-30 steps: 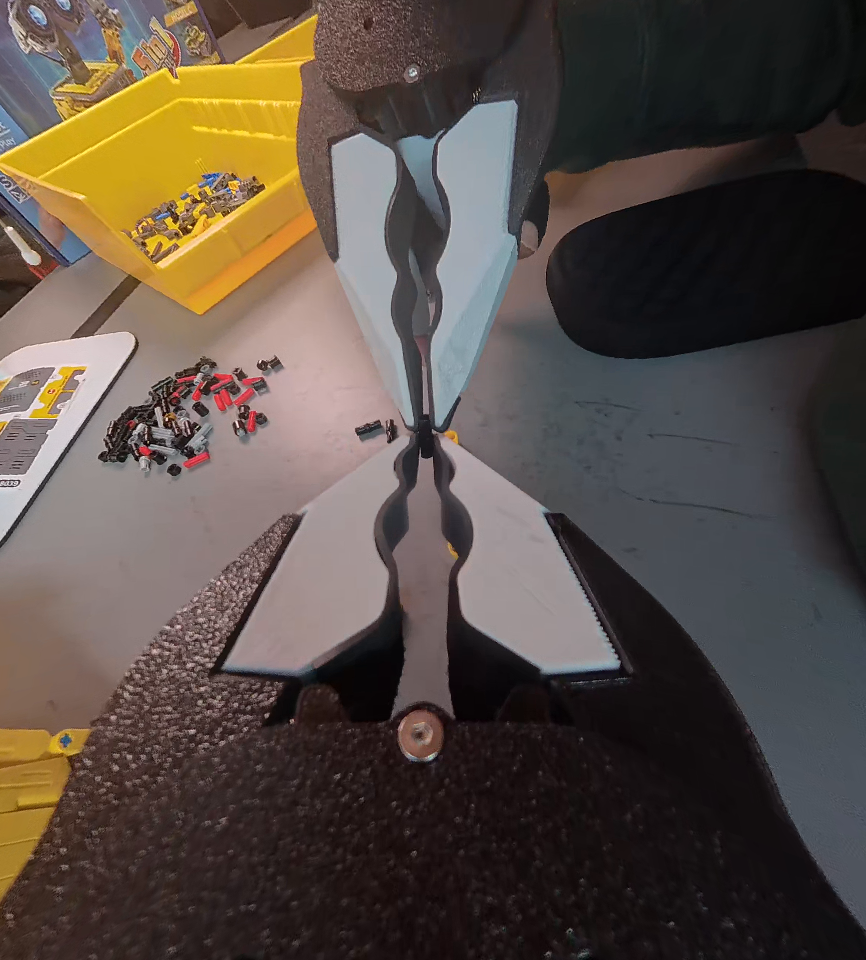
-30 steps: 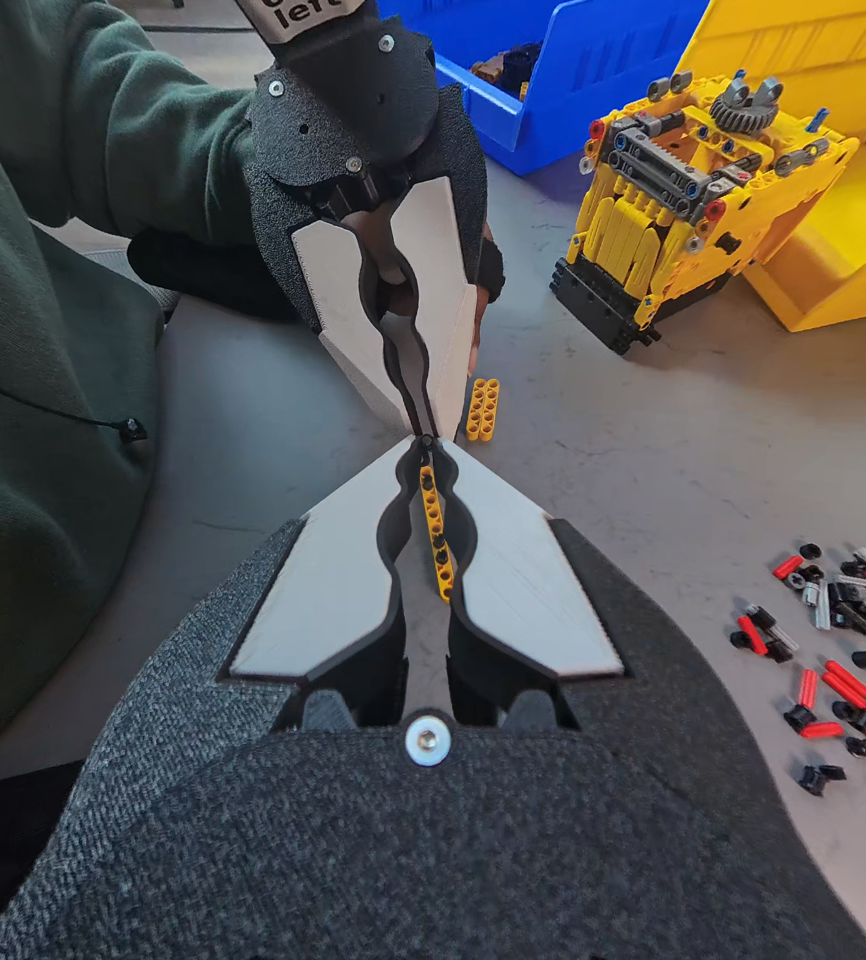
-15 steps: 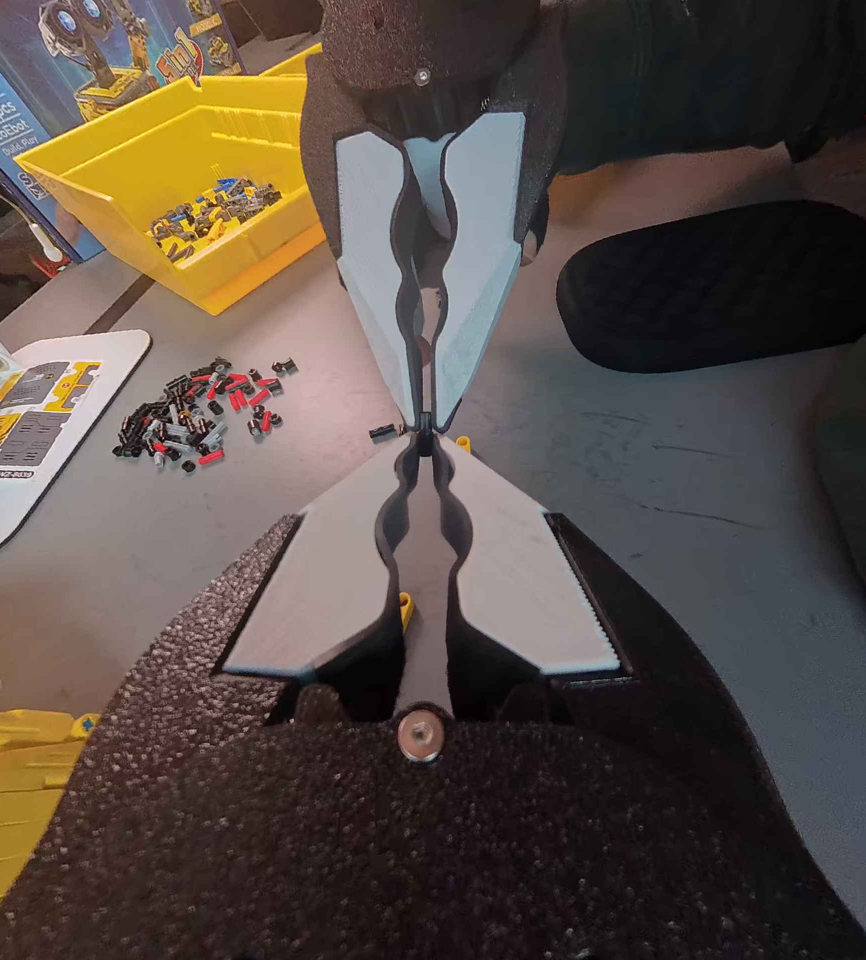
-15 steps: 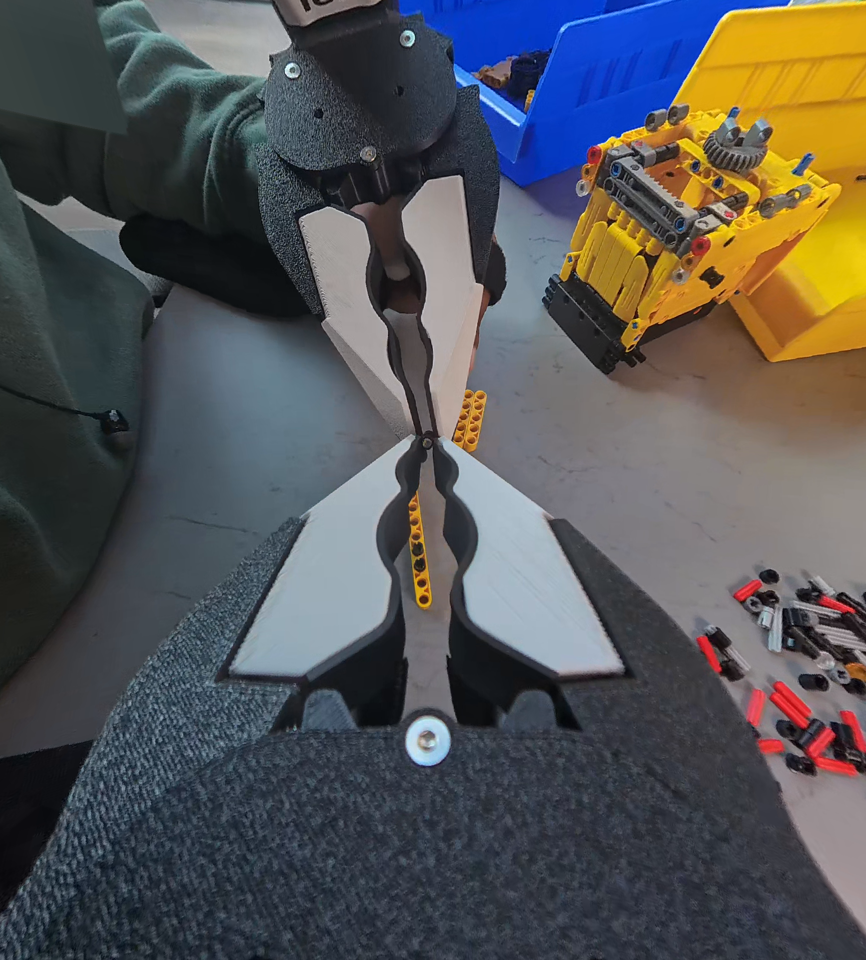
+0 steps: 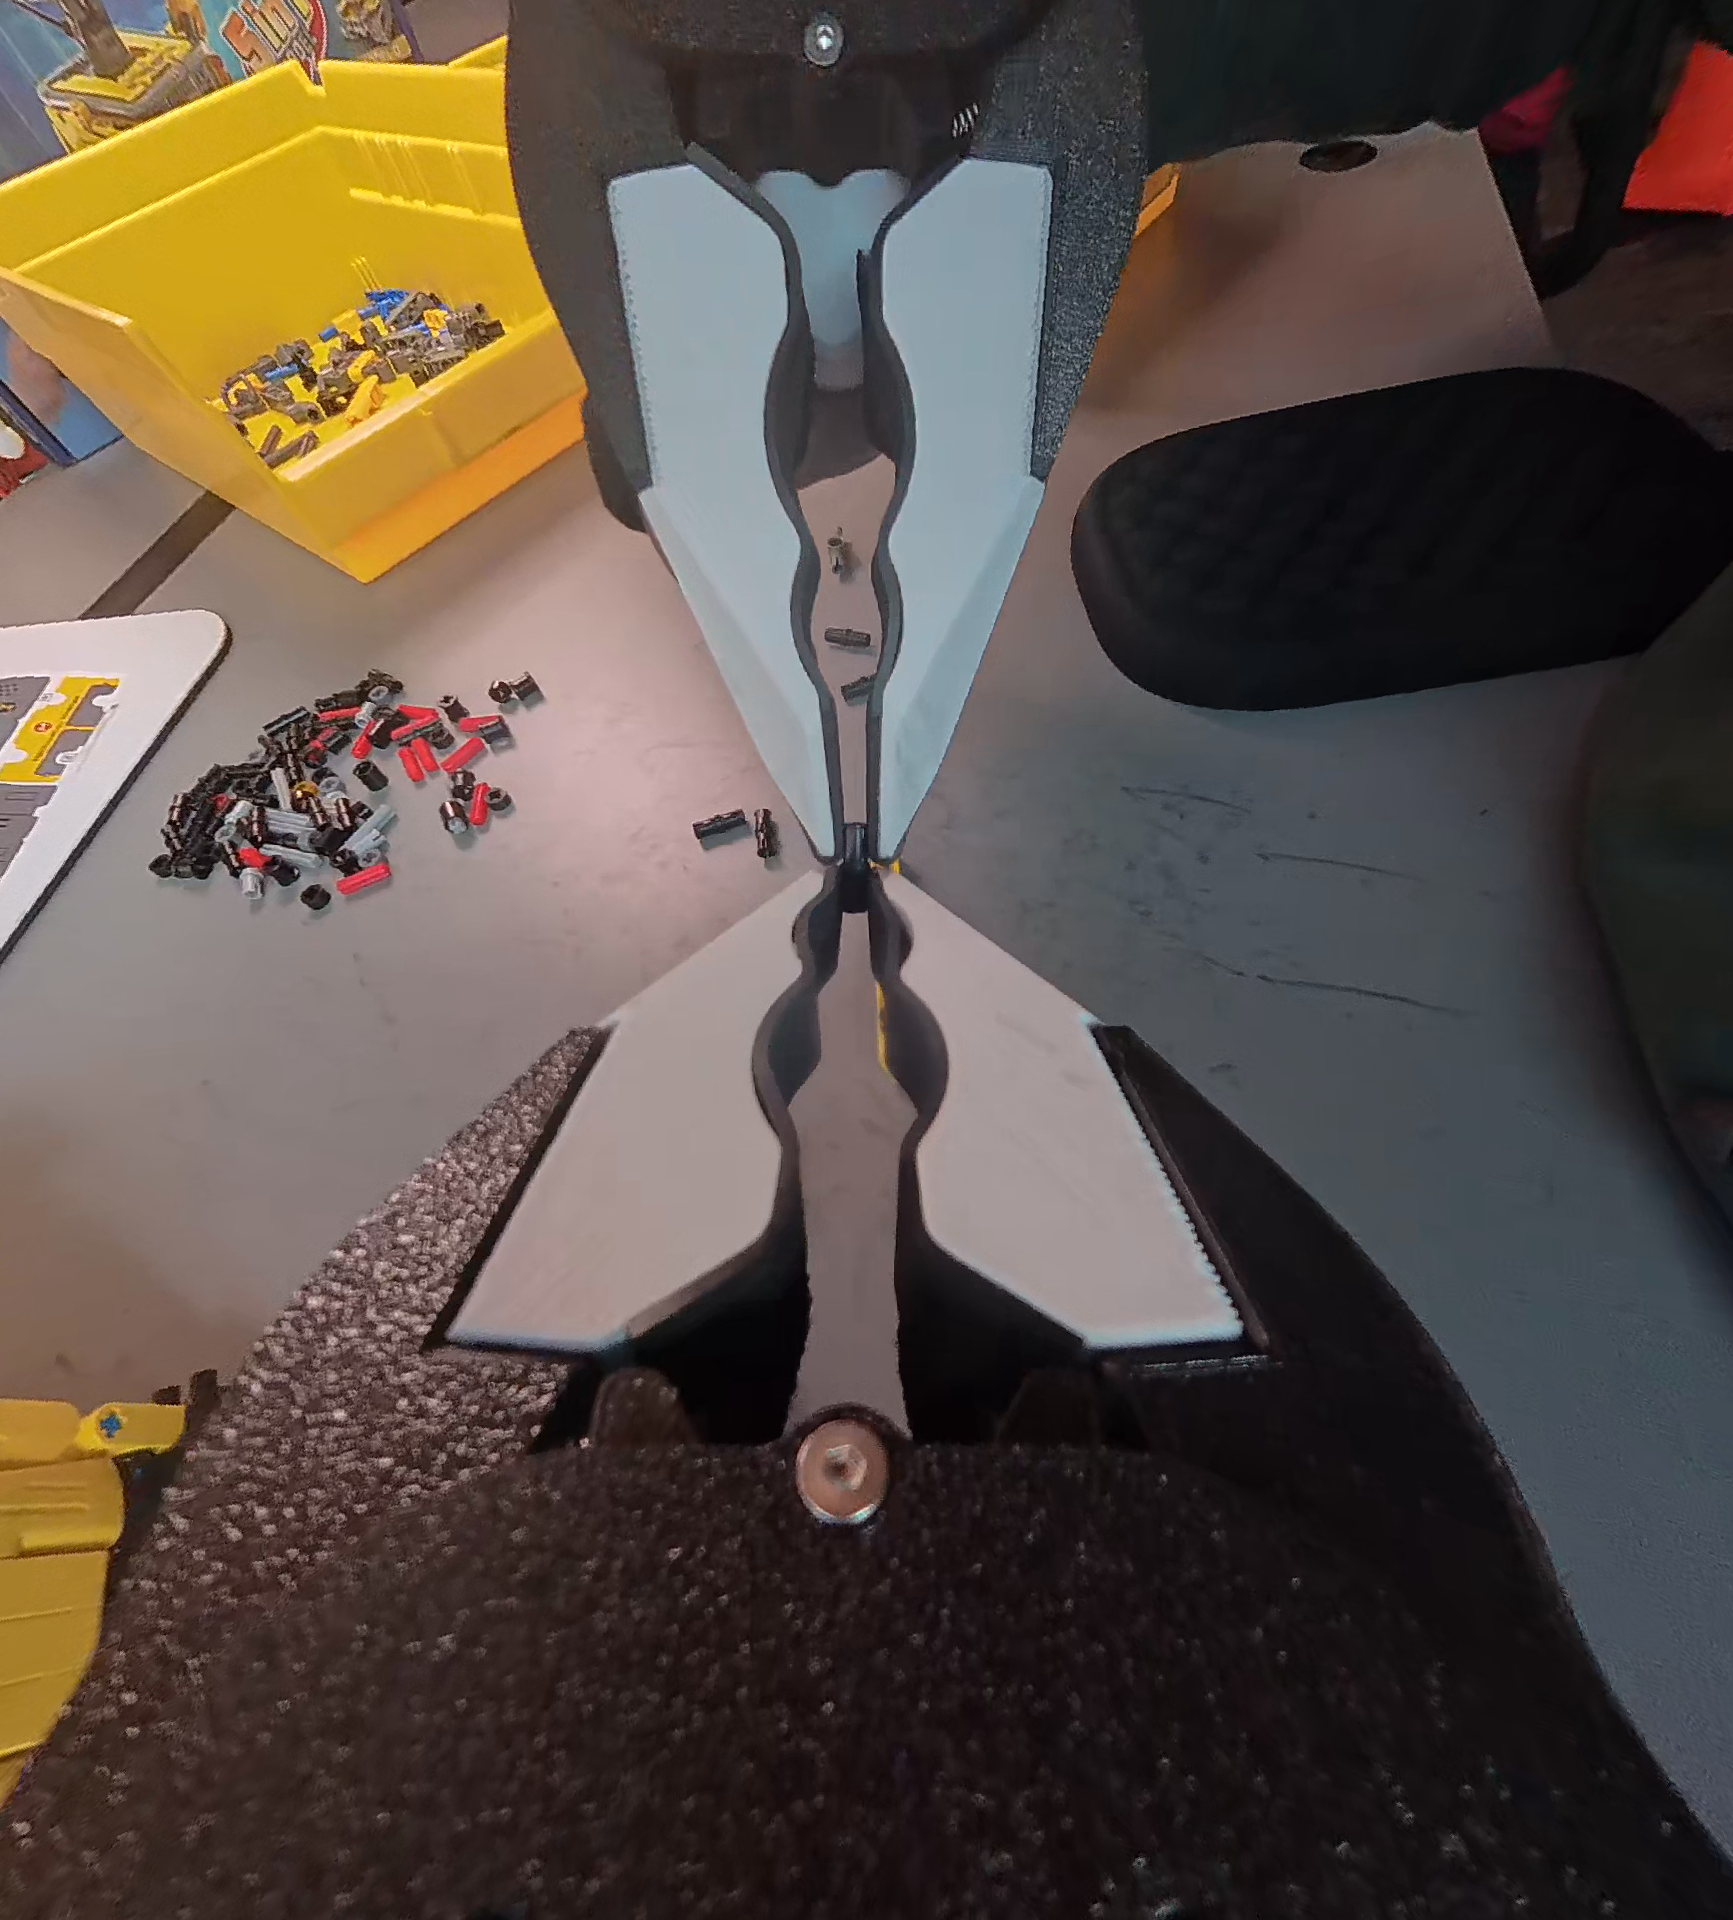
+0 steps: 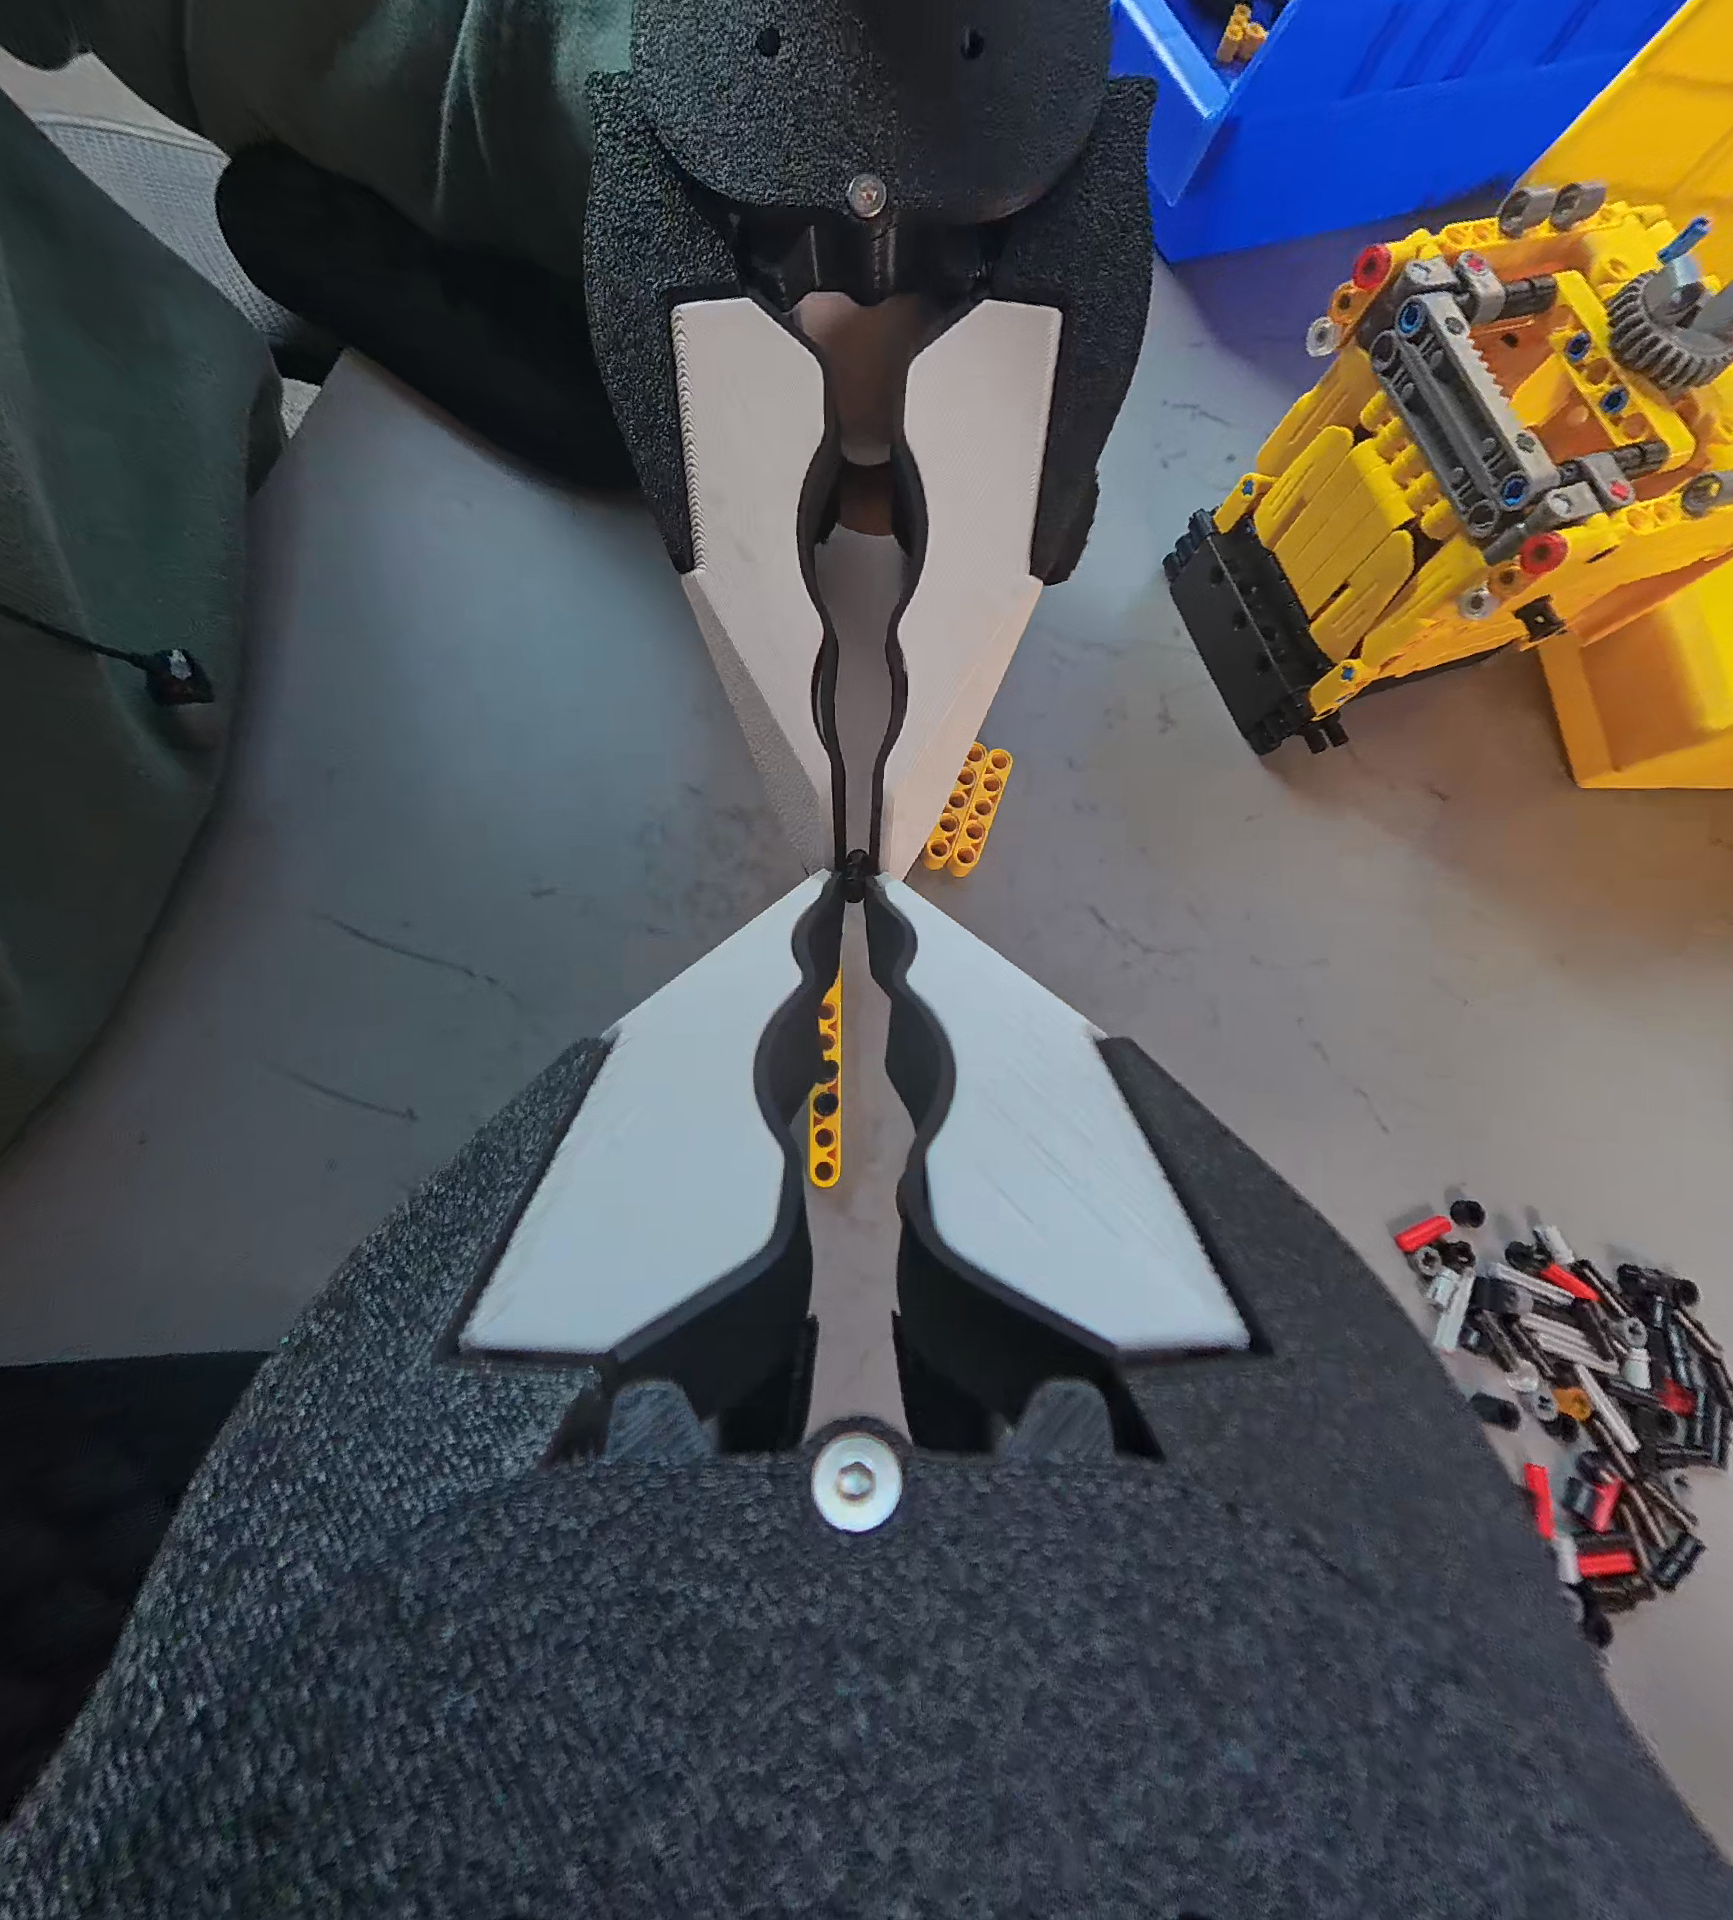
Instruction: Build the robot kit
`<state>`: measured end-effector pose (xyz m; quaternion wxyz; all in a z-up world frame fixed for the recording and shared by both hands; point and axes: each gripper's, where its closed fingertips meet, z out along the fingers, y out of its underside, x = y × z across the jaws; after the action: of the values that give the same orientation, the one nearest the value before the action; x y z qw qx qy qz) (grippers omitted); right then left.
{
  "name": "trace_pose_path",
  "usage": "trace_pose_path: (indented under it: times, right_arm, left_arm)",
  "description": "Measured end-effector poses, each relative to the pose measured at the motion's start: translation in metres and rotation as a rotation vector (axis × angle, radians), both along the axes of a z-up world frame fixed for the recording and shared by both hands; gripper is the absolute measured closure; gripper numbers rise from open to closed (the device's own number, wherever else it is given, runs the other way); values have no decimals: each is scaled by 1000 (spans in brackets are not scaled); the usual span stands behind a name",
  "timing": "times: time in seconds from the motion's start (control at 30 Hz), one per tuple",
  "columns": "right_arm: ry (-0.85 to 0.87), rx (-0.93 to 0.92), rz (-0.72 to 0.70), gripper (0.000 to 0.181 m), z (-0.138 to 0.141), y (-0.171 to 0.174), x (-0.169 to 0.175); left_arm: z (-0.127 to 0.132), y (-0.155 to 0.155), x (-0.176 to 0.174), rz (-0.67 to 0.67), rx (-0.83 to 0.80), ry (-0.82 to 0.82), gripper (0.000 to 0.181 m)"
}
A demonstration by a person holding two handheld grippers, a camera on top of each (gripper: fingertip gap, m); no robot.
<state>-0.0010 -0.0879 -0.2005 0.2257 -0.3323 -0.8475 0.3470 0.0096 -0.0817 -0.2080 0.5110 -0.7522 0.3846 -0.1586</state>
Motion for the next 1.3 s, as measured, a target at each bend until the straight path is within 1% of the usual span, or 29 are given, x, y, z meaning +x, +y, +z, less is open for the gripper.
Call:
trace_pose_path:
  times: [0.07, 0.13, 0.27, 0.37, 0.43, 0.63, 0.73, 0.9, 1.0, 1.07, 1.17, 1.23, 1.3]
  right_arm:
    - [-40, -25, -26, 178, 0, 4, 3]
    - [-111, -9, -63, 178, -5, 19, 12]
    - [-333, 68, -89, 178, -36, 38, 38]
    - [-400, 112, -88, 178, -52, 38, 43]
    - [-415, 130, -96, 178, -56, 39, 42]
    - [-471, 195, -77, 178, -56, 39, 38]
    - [-516, 241, -50, 178, -56, 38, 38]
    - [-534, 308, 19, 178, -55, 32, 31]
    - [-559, 357, 77, 178, -59, 30, 34]
    - [-552, 326, 71, 179, -59, 30, 34]
    - [-511, 233, 24, 179, -57, 32, 33]
    - [-465, 150, -22, 179, -54, 33, 32]
    - [-407, 17, -84, 180, -47, 31, 28]
  left_arm:
    - [-1, 0, 0, 10, -27, -23, 177]
    - [-11, 0, -4, 24, -72, 9, 167]
    - [-39, -5, -5, 28, -227, 52, 159]
    - [-54, -6, -4, 35, -278, 112, 159]
    - [-59, -5, -5, 51, -281, 152, 161]
    - [-60, -4, 0, 40, -304, 138, 174]
    - [-60, -4, 0, 39, -310, 133, 174]
    - [-60, -3, 0, 37, -327, 117, 175]
    - [-60, -3, 0, 33, -329, 116, 175]
    - [-60, -3, 0, 32, -333, 112, 174]
    - [-61, -3, 0, 33, -325, 119, 175]
    - [-60, -4, 0, 31, -329, 116, 175]
    - [-60, -4, 0, 29, -328, 115, 174]
